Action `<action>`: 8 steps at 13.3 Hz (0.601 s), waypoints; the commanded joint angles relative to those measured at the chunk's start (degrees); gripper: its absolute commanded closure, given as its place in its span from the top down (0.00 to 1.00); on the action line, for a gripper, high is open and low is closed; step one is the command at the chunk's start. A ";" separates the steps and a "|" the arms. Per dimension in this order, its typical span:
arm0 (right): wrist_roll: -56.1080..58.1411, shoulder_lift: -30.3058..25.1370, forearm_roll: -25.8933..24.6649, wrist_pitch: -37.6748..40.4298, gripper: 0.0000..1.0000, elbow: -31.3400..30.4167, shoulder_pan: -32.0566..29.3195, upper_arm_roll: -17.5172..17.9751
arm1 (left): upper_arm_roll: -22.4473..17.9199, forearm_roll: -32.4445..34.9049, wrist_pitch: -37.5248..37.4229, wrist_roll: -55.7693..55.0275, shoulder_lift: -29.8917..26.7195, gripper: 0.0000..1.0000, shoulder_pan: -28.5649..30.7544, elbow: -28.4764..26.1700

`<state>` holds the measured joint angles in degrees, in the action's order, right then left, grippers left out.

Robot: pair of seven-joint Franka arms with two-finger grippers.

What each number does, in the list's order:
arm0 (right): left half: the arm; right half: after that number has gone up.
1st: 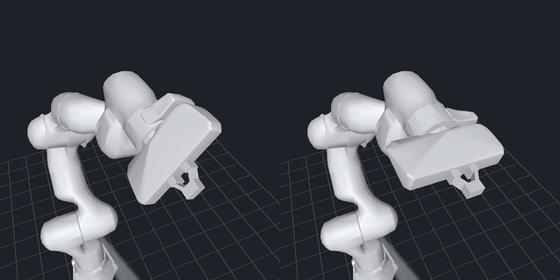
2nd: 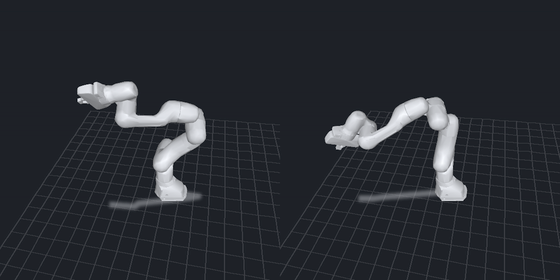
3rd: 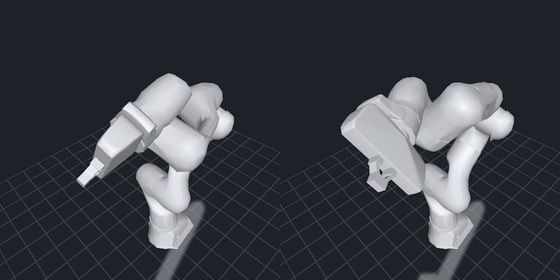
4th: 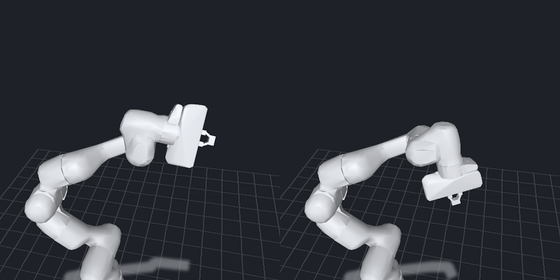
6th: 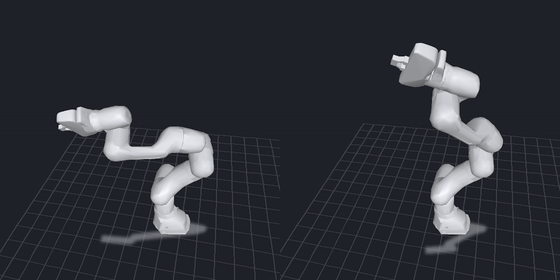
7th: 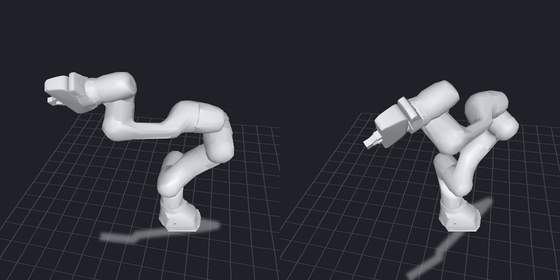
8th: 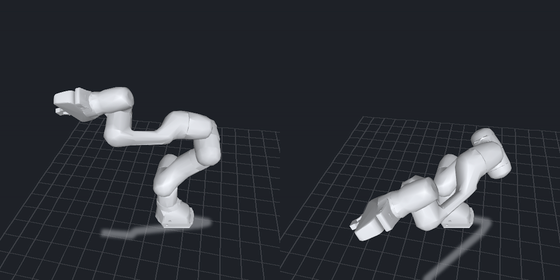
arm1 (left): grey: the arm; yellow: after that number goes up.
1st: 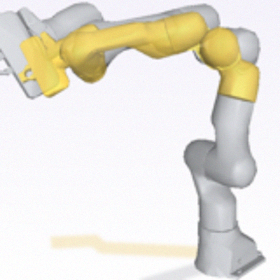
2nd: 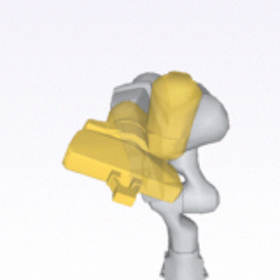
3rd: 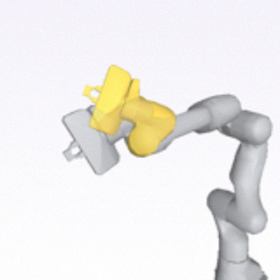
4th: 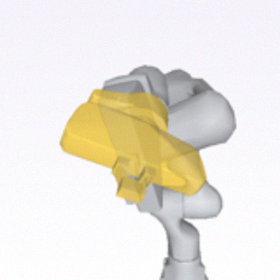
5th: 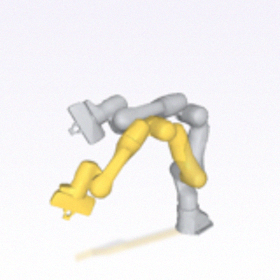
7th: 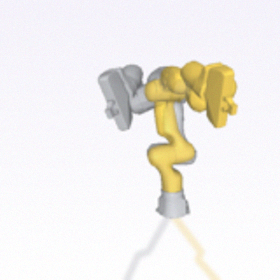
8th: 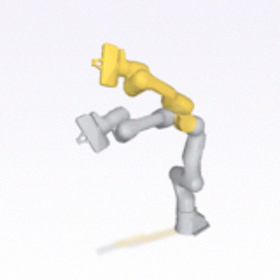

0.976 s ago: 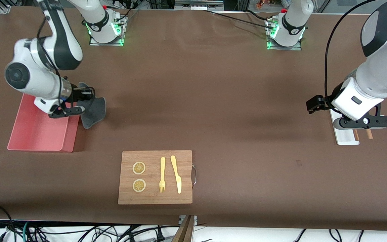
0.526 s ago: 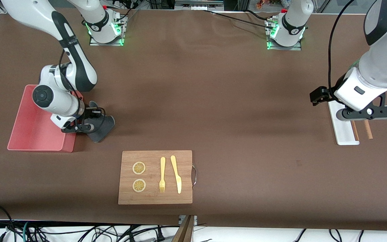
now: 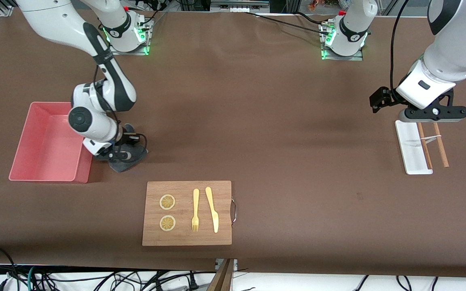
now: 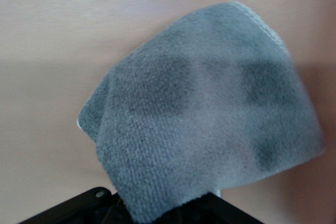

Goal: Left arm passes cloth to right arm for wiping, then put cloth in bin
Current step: 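Wipe the cloth across the table beside the wooden board with the right gripper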

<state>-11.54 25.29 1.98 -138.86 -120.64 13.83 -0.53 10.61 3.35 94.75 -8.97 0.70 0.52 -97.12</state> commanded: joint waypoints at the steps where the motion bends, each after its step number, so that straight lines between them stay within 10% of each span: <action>1: -6.88 1.08 0.12 -1.41 0.00 0.67 4.35 -0.17 | 0.29 -3.42 1.58 9.98 -2.20 1.00 5.00 -2.55; 8: -29.20 3.80 0.65 -3.17 0.00 5.05 17.18 -0.08 | 0.46 -6.96 0.26 13.54 -1.93 1.00 7.40 -0.97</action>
<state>-35.67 26.66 2.11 -141.73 -118.82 28.28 -0.14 10.42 -2.74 95.21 3.32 -0.20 7.30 -98.19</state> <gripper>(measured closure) 0.978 0.000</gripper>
